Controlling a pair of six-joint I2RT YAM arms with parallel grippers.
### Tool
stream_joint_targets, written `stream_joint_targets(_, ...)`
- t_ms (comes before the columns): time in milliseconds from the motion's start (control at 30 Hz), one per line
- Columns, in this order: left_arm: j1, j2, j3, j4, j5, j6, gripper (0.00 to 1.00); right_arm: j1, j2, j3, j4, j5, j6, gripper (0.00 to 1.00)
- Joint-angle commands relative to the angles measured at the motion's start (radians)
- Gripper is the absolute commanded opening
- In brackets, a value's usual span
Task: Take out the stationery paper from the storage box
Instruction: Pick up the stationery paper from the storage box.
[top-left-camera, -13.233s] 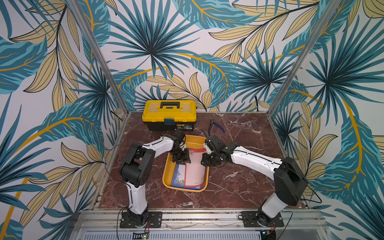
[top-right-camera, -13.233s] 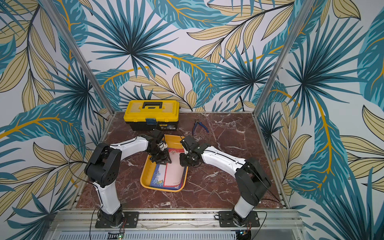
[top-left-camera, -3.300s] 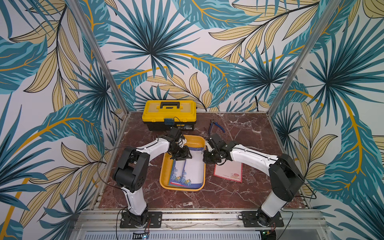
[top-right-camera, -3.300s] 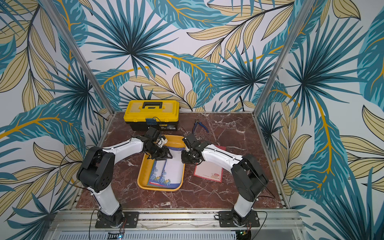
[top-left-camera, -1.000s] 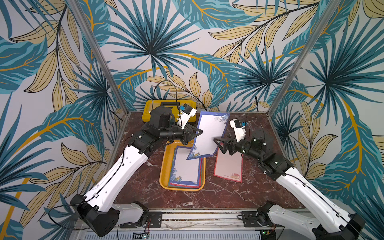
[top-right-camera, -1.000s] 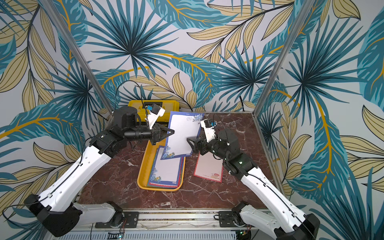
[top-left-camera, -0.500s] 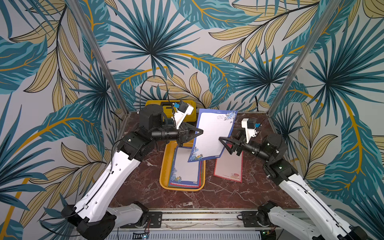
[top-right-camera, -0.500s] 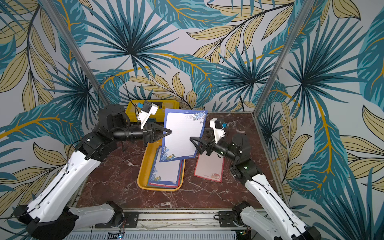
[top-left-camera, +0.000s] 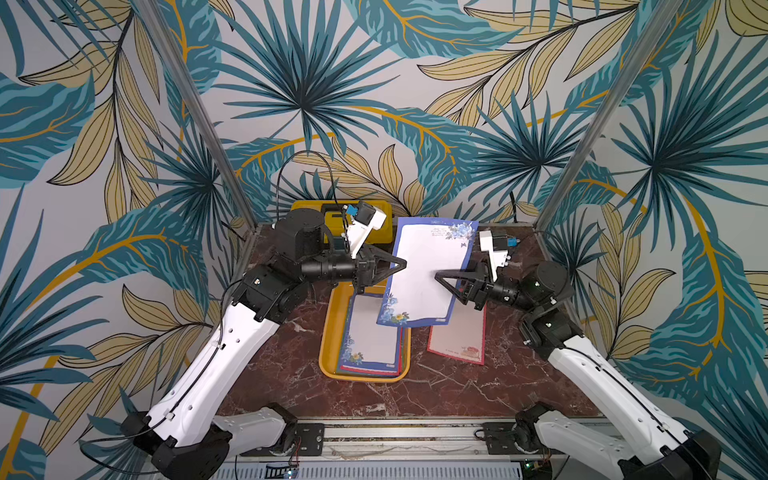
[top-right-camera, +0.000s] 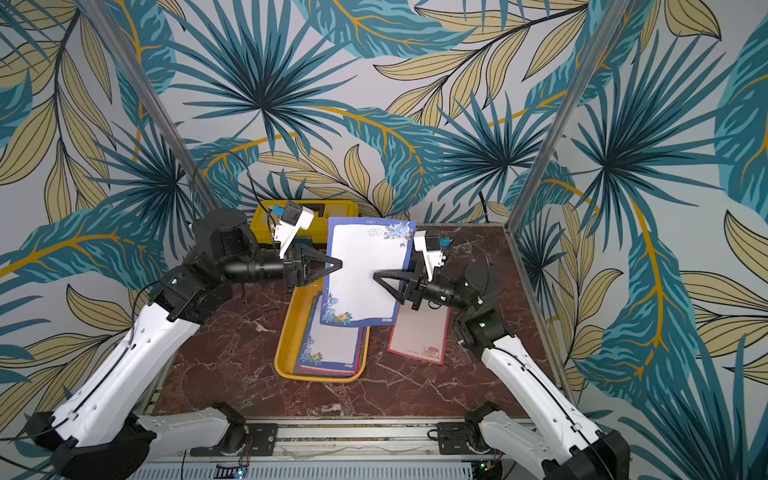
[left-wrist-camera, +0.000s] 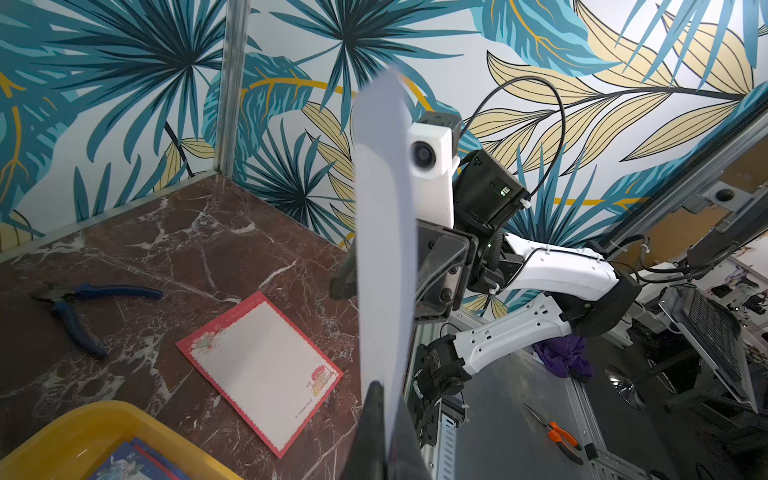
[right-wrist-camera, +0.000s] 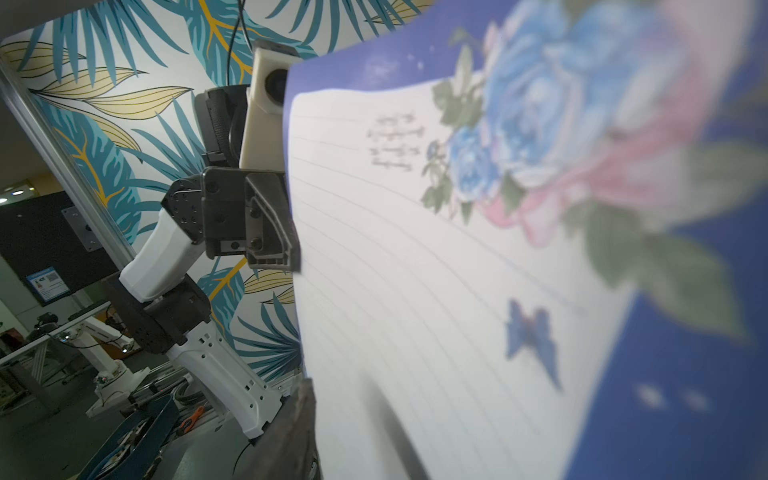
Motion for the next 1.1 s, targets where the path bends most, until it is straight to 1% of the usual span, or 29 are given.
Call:
stream_joint_targets(0,-0.004,-0.023,-0.005,0.047,-0.014,-0.018,0.00,-0.001,-0.001,0.000,0.063,-0.035,0.051,0.34)
stream_joint_targets(33,-0.004,-0.024,-0.007,0.051,-0.018,-0.023,0.00,-0.001,-0.002,-0.004,0.062,-0.034,0.052,0.30)
stream_joint_targets(100,-0.004,-0.023,-0.009,0.059,-0.019,-0.032,0.00,0.000,-0.009,-0.007,0.060,-0.028,0.050,0.29)
stream_joint_targets(200,-0.004,-0.021,-0.013,0.070,-0.015,-0.042,0.00,-0.001,-0.015,-0.015,0.054,-0.019,0.045,0.19)
stream_joint_targets(400,-0.004,-0.027,-0.034,0.095,-0.027,-0.050,0.00,-0.001,-0.017,-0.015,0.012,0.015,0.020,0.11)
stream_joint_targets(467,-0.004,-0.032,-0.050,0.100,-0.037,-0.048,0.00,-0.001,-0.016,-0.011,0.006,0.028,0.018,0.01)
stream_joint_targets(533,-0.004,-0.035,-0.066,0.110,-0.044,-0.048,0.00,-0.001,-0.016,-0.006,-0.006,0.037,0.012,0.00)
stream_joint_targets(633,-0.001,-0.037,-0.087,0.126,-0.060,-0.044,0.07,0.000,-0.016,-0.004,-0.038,0.052,0.002,0.00)
stream_joint_targets(667,-0.003,-0.041,-0.098,0.143,-0.064,-0.049,0.12,-0.001,-0.017,-0.001,-0.062,0.058,-0.004,0.00)
stream_joint_targets(733,-0.002,-0.048,-0.119,0.182,-0.079,-0.058,0.28,0.000,-0.021,0.002,-0.116,0.076,-0.018,0.00)
stream_joint_targets(800,-0.004,-0.053,-0.130,0.193,-0.115,-0.058,0.49,-0.001,-0.030,0.009,-0.187,0.095,-0.047,0.00)
stream_joint_targets(833,-0.001,-0.056,-0.133,0.193,-0.139,-0.057,0.56,0.000,-0.035,0.012,-0.225,0.104,-0.064,0.00)
stream_joint_targets(900,0.000,-0.061,-0.142,0.193,-0.170,-0.050,0.62,-0.001,-0.044,0.019,-0.289,0.117,-0.097,0.00)
stream_joint_targets(933,-0.001,-0.064,-0.149,0.193,-0.192,-0.045,0.66,-0.001,-0.046,0.023,-0.321,0.121,-0.112,0.00)
stream_joint_targets(1067,0.003,-0.066,-0.168,0.193,-0.236,-0.033,0.69,0.000,-0.055,0.043,-0.401,0.131,-0.142,0.00)
